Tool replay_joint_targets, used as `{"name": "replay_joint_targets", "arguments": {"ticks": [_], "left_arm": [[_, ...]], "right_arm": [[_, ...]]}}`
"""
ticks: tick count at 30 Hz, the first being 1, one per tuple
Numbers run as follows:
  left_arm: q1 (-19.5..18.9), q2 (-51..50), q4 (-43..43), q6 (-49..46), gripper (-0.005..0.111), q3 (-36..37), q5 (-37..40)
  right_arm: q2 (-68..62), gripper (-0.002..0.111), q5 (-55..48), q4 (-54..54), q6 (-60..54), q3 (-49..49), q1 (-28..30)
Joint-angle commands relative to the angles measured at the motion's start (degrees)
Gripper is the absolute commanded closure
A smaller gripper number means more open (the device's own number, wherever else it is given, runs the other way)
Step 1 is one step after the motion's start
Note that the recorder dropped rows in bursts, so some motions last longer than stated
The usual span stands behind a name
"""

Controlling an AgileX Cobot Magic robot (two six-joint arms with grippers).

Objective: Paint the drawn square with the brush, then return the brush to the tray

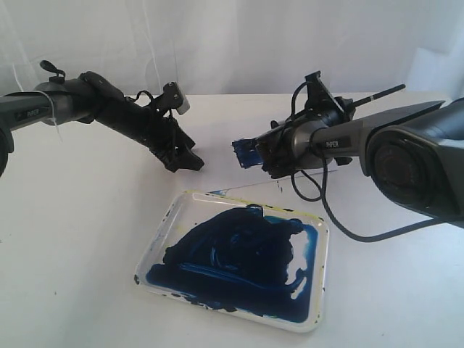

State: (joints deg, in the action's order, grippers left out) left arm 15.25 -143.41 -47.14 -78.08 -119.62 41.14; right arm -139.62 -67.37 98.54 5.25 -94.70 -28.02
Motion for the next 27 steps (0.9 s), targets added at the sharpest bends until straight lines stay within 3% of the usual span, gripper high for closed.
{"name": "replay_joint_targets", "arguments": {"ticks": [1,20,27], "left_arm": [[0.2,-0.1,1.5,-0.2,0.037,0.3,1.8],[0.2,-0.1,1.5,-0.2,0.037,0.3,1.8],[0.2,-0.1,1.5,-0.2,0.037,0.3,1.8]], "right_arm": [[0.1,0.108,0.0,0.1,-2.1,-0.2,0.1],[-0.3,0.108,2.7,-2.3,-2.3,-1.2,1.7],[-3.5,0.108,-2.3,-1.2,-2.5,-2.9,1.7]]}}
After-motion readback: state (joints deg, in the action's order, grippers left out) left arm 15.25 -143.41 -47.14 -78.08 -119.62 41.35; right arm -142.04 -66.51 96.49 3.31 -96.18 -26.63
